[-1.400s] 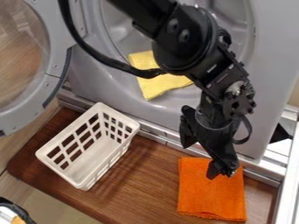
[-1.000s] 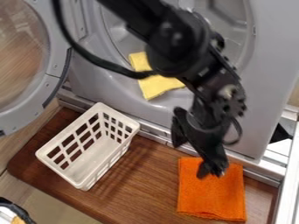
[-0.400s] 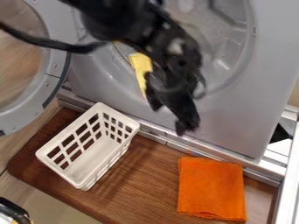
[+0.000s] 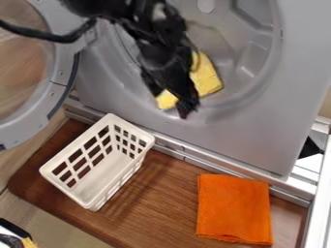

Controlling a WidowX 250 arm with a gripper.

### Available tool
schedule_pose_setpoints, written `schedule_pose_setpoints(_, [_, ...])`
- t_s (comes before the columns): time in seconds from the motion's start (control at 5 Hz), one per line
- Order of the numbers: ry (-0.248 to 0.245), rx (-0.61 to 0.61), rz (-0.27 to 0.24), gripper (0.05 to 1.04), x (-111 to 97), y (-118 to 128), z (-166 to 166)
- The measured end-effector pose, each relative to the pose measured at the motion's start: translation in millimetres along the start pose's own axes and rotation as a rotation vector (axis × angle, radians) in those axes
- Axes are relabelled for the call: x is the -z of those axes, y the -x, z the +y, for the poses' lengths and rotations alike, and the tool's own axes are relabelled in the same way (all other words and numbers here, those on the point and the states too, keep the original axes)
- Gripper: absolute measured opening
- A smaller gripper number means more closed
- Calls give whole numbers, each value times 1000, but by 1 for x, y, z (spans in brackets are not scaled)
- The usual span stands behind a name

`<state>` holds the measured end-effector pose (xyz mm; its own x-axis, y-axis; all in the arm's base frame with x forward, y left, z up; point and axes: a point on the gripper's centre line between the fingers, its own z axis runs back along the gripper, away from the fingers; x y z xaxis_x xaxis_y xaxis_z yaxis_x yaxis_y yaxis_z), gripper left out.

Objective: Put the yellow cloth in the white basket

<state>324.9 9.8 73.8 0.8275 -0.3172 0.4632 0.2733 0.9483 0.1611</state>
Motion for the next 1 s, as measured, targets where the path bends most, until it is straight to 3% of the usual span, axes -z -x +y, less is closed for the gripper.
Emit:
schedule_pose_setpoints(0.4, [15,-23,-13,1000,24,-22,33])
schedule_pose_setpoints(0.8, [26,-6,23,948,58,-37,44])
schedule_pose_setpoints(1.0, [-31,-24,31,662,65,-40,36])
